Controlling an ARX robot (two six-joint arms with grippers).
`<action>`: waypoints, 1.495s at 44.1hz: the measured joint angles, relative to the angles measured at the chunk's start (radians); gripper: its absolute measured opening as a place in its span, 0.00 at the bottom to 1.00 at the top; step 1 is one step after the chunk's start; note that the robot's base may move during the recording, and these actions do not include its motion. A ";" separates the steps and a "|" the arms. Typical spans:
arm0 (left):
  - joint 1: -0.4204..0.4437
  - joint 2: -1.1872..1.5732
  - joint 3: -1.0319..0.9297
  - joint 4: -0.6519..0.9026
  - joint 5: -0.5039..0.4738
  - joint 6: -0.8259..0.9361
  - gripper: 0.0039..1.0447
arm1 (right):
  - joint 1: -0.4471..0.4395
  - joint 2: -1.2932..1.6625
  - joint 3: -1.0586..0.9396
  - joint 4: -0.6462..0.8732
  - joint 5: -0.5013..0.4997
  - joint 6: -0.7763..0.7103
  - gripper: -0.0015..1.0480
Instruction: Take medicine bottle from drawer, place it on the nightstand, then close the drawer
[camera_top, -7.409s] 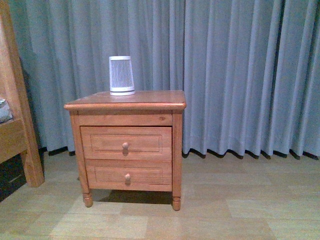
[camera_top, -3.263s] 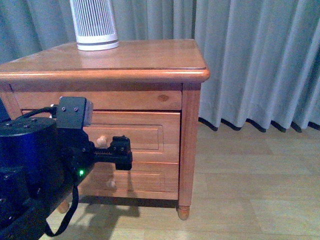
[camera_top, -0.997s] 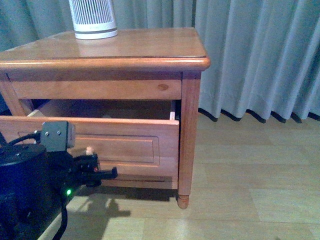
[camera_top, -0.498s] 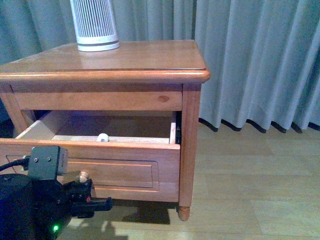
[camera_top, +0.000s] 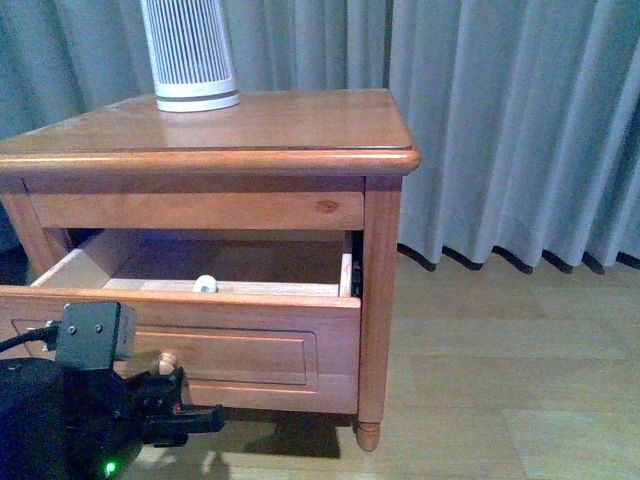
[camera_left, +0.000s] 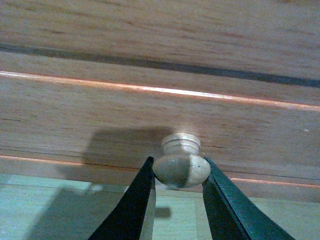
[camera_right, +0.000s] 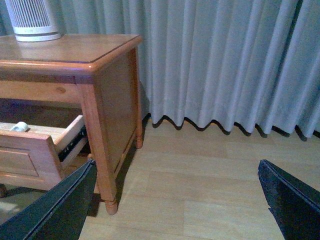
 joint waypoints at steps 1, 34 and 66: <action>0.000 0.000 0.000 0.000 0.000 0.000 0.23 | 0.000 0.000 0.000 0.000 0.000 0.000 0.93; -0.028 -0.518 -0.452 -0.198 0.037 0.338 0.06 | 0.000 0.000 0.000 0.000 0.000 0.000 0.93; -0.029 -0.520 -0.444 -0.191 0.048 0.316 0.94 | 0.000 0.000 0.000 0.000 0.000 0.000 0.93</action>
